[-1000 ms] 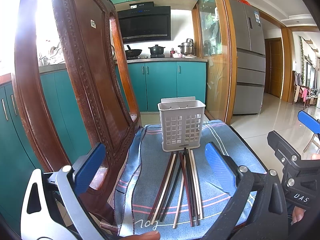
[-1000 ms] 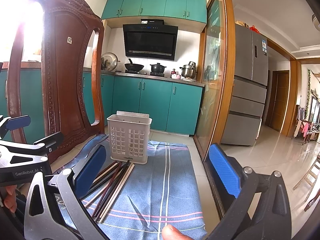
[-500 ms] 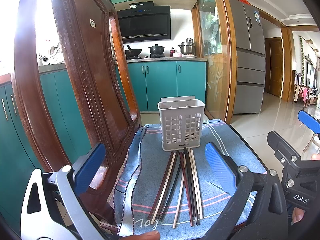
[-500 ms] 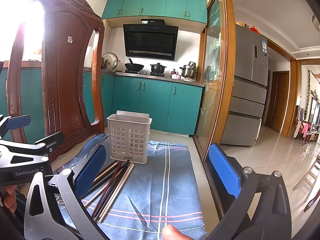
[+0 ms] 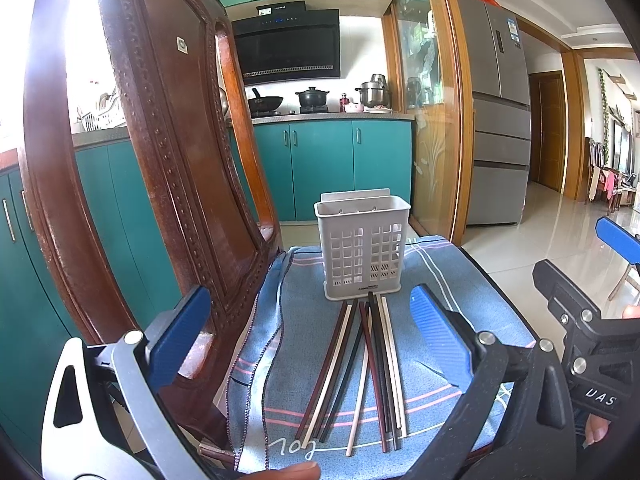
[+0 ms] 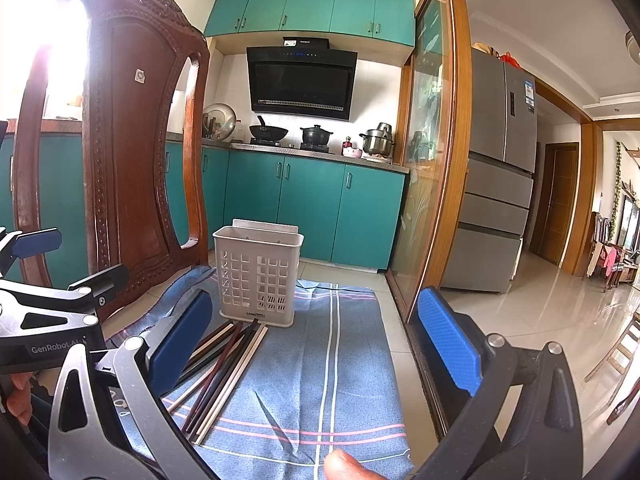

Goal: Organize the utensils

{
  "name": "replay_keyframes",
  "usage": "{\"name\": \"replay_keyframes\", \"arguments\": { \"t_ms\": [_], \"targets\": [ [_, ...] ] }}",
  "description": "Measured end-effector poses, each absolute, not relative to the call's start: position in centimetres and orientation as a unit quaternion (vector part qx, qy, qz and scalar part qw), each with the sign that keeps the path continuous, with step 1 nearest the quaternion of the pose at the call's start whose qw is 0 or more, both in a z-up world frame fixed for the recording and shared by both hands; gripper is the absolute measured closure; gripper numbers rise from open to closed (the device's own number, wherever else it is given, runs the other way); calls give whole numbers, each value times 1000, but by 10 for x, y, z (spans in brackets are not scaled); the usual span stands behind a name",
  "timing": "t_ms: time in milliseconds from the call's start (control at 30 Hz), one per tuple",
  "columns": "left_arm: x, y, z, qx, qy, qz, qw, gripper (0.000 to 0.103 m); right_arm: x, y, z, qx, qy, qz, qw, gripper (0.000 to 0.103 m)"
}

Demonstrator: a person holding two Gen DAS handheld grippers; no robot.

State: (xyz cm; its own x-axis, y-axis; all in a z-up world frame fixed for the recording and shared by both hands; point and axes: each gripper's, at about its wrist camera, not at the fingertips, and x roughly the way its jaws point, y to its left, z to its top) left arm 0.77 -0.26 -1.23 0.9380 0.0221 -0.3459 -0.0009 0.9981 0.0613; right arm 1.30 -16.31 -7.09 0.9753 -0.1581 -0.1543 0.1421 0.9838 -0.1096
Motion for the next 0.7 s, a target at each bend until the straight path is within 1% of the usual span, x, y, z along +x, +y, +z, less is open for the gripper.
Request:
{"name": "replay_keyframes", "arguments": {
  "t_ms": [600, 700],
  "targets": [
    [11, -9, -16, 41, 183, 10, 982, 4, 18, -168, -75, -51, 85, -87, 991, 2],
    [19, -10, -23, 46, 205, 16, 978, 4, 27, -171, -78, -60, 98, -114, 987, 2]
  ]
}}
